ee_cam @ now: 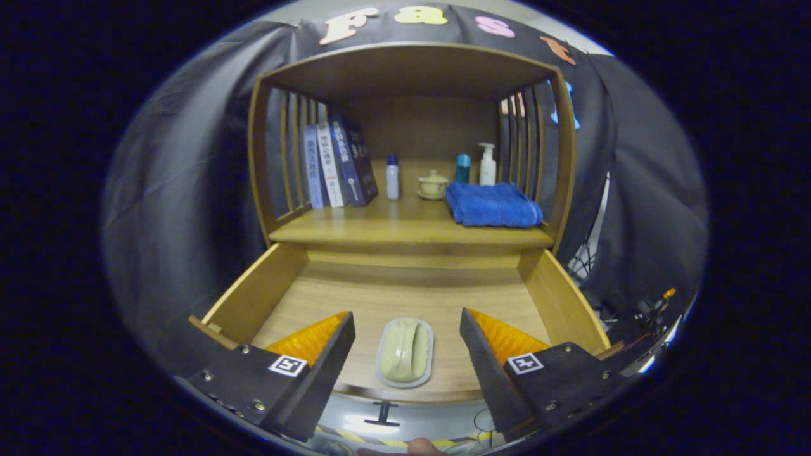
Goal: Pull open the drawer, take out the items inside it, and place them on the countertop above the cabinet.
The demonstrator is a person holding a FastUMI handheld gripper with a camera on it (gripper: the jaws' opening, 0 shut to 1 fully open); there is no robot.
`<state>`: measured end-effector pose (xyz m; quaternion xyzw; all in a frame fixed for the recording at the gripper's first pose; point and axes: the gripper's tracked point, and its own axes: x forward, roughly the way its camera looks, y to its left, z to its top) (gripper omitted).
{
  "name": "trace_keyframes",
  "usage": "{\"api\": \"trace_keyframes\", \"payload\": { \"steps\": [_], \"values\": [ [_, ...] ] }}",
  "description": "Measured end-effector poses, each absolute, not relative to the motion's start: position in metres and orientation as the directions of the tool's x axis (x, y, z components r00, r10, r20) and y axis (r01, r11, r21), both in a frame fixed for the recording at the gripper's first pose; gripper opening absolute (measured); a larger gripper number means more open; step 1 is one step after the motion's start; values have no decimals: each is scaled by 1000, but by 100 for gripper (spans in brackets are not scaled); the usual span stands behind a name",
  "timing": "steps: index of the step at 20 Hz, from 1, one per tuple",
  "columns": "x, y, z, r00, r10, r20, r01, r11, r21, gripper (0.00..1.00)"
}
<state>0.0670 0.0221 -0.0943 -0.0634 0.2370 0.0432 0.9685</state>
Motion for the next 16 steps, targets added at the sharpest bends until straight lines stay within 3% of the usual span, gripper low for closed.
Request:
{"api": "trace_keyframes", "payload": {
  "steps": [5, 8, 10, 12, 13, 16],
  "values": [
    [90, 29, -147, 735, 56, -676, -120, 992, -49, 100],
    [91, 23, -176, 662, 7, -749, -106, 991, -84, 75],
    [91, 16, -195, 626, -37, -779, -100, 987, -127, 78],
    [87, 14, -207, 572, -43, -819, -67, 993, -99, 57],
    [85, 13, -207, 602, -31, -798, -35, 997, -65, 47],
    [93, 42, -198, 602, 143, -786, -114, 989, 92, 18]
  ]
}}
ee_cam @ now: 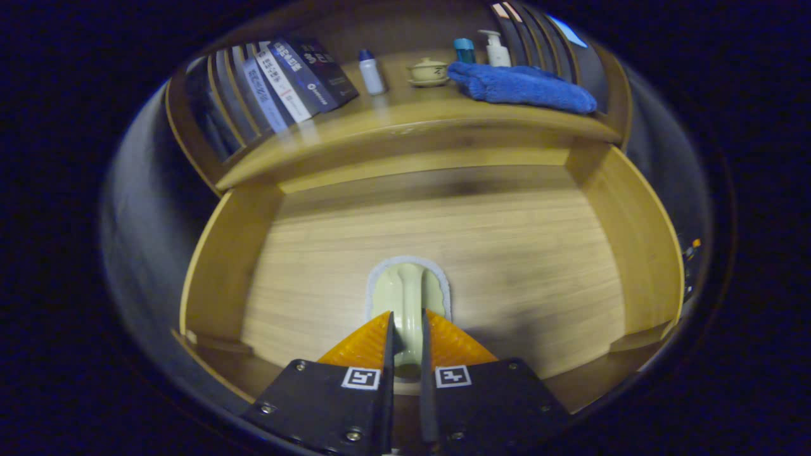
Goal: Pull open the drawer, take out the items inside it, and place them on the countertop above the cabinet.
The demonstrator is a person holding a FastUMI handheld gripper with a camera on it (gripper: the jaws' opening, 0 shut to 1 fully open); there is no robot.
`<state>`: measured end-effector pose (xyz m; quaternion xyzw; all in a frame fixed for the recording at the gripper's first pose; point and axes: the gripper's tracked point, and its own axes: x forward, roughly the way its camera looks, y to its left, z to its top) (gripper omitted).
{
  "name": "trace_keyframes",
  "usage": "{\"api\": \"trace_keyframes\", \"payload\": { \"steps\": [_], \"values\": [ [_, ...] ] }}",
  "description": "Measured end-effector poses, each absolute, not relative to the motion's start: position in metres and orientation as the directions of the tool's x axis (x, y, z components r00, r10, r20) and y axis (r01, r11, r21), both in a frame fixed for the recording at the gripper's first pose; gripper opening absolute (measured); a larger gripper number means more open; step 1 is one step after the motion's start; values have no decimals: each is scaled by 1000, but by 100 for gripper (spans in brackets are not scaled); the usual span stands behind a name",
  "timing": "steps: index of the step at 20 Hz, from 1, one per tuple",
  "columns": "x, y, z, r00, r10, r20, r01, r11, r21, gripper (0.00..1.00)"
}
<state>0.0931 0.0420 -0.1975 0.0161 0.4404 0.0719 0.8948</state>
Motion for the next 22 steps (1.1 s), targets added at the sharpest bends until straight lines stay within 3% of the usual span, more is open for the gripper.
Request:
{"api": "trace_keyframes", "payload": {
  "steps": [1, 9, 22],
  "values": [
    [92, 40, -193, 610, 144, -779, -107, 989, 99, 13],
    [89, 46, -119, 768, 231, -597, -198, 973, 122, 13],
    [120, 51, 3, 915, 226, -335, -231, 973, 25, 13]
  ]
}}
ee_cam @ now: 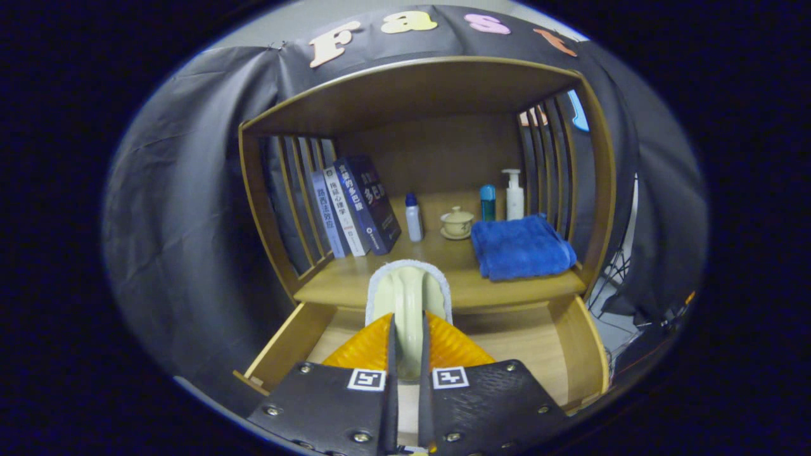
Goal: Pull open the drawer, take out the items inside it, and place them on the countertop above the cabinet.
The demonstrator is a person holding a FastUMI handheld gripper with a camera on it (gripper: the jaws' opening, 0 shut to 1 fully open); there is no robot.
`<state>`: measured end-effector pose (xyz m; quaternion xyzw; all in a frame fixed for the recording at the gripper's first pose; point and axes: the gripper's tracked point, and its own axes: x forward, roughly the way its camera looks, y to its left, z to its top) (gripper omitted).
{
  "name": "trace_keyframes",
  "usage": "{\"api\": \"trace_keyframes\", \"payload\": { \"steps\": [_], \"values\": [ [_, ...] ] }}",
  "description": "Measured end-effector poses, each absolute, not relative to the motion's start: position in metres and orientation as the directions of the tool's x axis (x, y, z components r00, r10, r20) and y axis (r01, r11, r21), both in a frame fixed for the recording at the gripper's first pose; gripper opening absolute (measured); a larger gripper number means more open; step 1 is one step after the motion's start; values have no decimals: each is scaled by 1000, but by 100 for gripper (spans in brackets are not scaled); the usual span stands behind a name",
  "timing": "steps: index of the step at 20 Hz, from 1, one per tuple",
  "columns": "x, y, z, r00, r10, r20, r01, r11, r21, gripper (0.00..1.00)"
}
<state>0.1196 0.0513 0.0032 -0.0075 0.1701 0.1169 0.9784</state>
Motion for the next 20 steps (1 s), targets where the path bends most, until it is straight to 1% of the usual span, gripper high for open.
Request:
{"api": "trace_keyframes", "payload": {
  "steps": [6, 8, 10, 14, 15, 17, 20],
  "values": [
    [166, 51, 19, 950, 173, -260, -171, 985, 31, 13],
    [188, 56, 18, 954, 164, -252, -157, 986, 47, 13],
    [215, 56, 1, 951, 124, -284, -114, 992, 49, 13],
    [261, 47, -49, 913, 31, -406, -12, 999, 49, 13],
    [267, 50, -49, 917, 37, -397, -11, 998, 68, 13],
    [281, 49, -48, 929, 3, -370, 26, 997, 73, 13],
    [286, 52, -59, 921, 8, -391, 26, 996, 82, 16]
  ]
}}
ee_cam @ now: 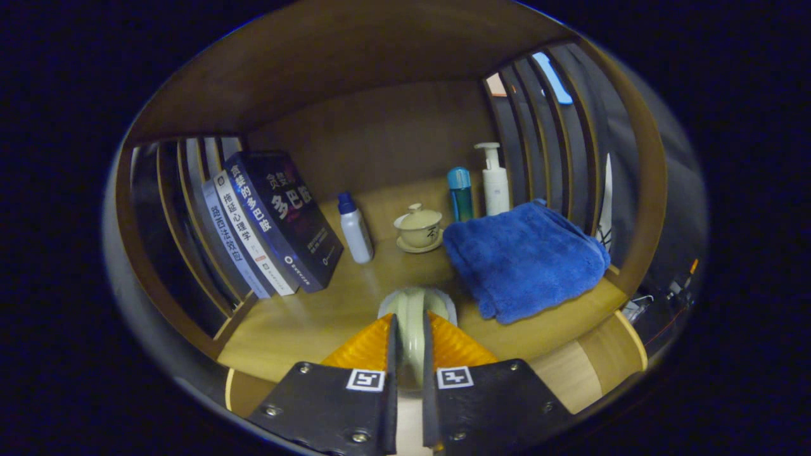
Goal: Pull open the drawer, take out the items inside it, and place them on the countertop above the cabinet.
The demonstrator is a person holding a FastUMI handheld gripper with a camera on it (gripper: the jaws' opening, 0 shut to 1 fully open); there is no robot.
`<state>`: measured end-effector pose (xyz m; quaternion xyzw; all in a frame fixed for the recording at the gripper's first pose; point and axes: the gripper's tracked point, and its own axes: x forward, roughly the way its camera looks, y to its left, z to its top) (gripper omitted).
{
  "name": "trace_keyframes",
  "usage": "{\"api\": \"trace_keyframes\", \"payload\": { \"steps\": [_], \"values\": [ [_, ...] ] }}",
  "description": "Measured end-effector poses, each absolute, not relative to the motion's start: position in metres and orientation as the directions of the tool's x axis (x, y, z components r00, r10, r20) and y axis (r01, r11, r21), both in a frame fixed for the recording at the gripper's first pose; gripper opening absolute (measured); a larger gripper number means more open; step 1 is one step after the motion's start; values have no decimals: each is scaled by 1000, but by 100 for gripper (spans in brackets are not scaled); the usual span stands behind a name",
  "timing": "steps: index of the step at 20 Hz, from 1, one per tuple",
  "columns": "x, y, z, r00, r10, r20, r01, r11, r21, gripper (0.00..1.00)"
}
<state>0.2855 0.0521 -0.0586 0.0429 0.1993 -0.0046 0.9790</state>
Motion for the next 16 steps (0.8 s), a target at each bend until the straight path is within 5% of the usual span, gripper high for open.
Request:
{"api": "trace_keyframes", "payload": {
  "steps": [1, 6, 11, 16],
  "values": [
    [284, 51, -65, 915, 2, -403, 31, 997, 76, 20],
    [268, 45, -60, 920, -14, -392, 29, 999, 33, 83],
    [246, 42, -56, 920, -29, -390, 40, 999, 19, 99],
    [219, 37, -45, 921, -31, -388, 34, 999, 0, 99]
  ]
}}
